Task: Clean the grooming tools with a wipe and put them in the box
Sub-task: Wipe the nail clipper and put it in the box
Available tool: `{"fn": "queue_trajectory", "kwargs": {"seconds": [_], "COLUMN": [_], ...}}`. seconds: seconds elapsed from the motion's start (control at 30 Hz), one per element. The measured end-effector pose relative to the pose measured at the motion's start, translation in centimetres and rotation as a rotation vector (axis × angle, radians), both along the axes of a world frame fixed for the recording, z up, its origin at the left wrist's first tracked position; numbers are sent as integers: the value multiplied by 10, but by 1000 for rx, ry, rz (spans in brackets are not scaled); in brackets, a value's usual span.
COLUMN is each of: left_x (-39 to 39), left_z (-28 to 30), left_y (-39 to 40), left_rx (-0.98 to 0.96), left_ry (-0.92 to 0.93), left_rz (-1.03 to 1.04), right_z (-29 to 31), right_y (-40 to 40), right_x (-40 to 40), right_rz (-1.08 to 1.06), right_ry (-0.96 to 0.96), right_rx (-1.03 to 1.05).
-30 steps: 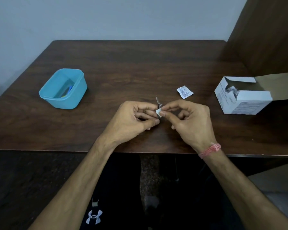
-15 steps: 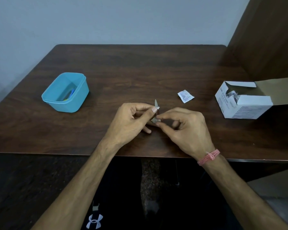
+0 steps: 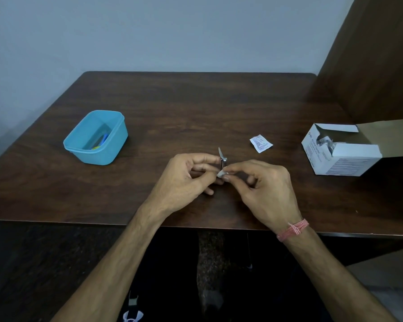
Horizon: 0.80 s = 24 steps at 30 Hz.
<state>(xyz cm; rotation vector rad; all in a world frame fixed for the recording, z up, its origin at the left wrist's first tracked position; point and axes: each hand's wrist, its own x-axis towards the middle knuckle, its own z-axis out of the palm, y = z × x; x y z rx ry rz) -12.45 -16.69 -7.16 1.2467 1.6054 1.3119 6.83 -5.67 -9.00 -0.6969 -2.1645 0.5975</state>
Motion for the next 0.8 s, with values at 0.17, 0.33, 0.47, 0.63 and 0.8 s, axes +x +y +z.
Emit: {"fn": "queue_trajectory", "kwargs": {"seconds": [0.17, 0.33, 0.47, 0.63, 0.8], "left_x": [4, 4, 4, 4, 7], "left_z": [0, 1, -1, -3, 0], "left_y": [0, 0, 0, 4, 5], "left_rx": [-4, 0, 7, 0, 2], "left_ry": [1, 18, 19, 15, -9], "left_rz": [9, 4, 19, 68, 128], "right_z": [2, 4, 5, 6, 10], "right_y": [1, 1, 1, 1, -2], "right_x": [0, 0, 1, 0, 1], "right_rz": [-55, 2, 0, 11, 52], "right_ry": [31, 11, 19, -23, -52], "right_rx": [-20, -38, -55, -91, -57]}}
